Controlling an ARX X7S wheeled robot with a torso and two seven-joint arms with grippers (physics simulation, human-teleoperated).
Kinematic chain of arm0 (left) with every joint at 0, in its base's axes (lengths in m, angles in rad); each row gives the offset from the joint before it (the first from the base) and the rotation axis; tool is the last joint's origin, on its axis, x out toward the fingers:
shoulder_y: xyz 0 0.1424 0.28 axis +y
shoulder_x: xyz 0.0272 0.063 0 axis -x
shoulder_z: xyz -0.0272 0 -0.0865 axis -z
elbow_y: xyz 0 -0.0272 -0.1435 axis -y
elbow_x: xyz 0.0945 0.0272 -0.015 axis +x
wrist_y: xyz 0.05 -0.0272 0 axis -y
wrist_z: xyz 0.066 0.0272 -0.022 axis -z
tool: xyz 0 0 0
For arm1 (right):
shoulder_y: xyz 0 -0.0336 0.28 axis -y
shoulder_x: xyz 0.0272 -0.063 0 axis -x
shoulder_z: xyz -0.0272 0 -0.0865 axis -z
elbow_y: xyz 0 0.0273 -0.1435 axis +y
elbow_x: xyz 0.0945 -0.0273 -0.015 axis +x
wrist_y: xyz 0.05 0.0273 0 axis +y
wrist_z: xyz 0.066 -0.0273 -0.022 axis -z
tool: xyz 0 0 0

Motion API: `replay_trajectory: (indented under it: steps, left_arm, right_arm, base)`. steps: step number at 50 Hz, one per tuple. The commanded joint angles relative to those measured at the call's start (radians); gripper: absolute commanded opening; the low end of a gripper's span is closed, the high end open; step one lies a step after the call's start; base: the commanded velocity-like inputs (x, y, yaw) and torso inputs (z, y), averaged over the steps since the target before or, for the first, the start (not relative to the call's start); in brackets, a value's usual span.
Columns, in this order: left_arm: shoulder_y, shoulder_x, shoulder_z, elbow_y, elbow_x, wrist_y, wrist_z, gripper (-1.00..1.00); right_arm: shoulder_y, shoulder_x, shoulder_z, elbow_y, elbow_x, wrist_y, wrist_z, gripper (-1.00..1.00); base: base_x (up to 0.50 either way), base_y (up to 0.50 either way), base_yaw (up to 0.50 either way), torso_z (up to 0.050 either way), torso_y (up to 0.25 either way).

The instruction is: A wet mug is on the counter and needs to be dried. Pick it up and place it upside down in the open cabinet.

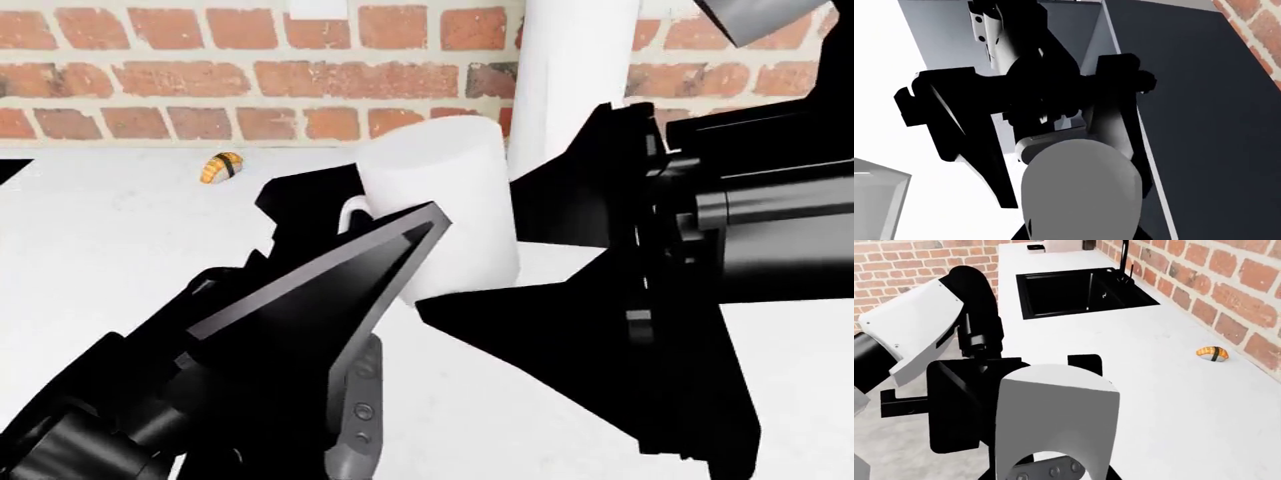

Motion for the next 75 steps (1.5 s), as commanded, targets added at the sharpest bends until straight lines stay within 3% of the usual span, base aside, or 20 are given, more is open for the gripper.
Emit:
replay_trajectory:
  steps: [1,33,43,55,75]
  left_arm:
    - [0.028,0.0,0.009,-0.014,0.01,0.004,-0.01,1.0]
    - [0.039,-0.079,-0.024,-0.009,0.001,-0.012,-0.011,1.0]
    - [0.062,-0.086,-0.046,-0.04,-0.08,-0.034,-0.013,1.0]
    - [0.144,-0.058,-0.192,-0.053,-0.394,-0.099,-0.03,1.0]
    - [0.197,-0.032,-0.228,-0.119,-0.433,-0.114,-0.038,1.0]
  right_arm:
    - [0.025,0.008,0.022,0.005,0.007,-0.011,-0.002,-1.0]
    - [0.058,0.272,0.028,-0.047,0.104,0.01,0.087,-1.0]
    - [0.182,0.28,0.022,-0.021,0.124,-0.03,0.198,-1.0]
    - [0.323,0.241,0.009,-0.011,0.13,-0.078,0.324,-1.0]
    - [0.534,0.156,-0.051,0.032,0.291,-0.071,0.401,-1.0]
  base:
    - [0.0,0.0,0.0,0.0,0.0]
    - [0.0,0.0,0.0,0.0,0.0]
    - [0.0,0.0,0.0,0.0,0.0]
    - [0.0,0.0,0.0,0.0,0.001]
    - [0.0,0.0,0.0,0.001,0.0]
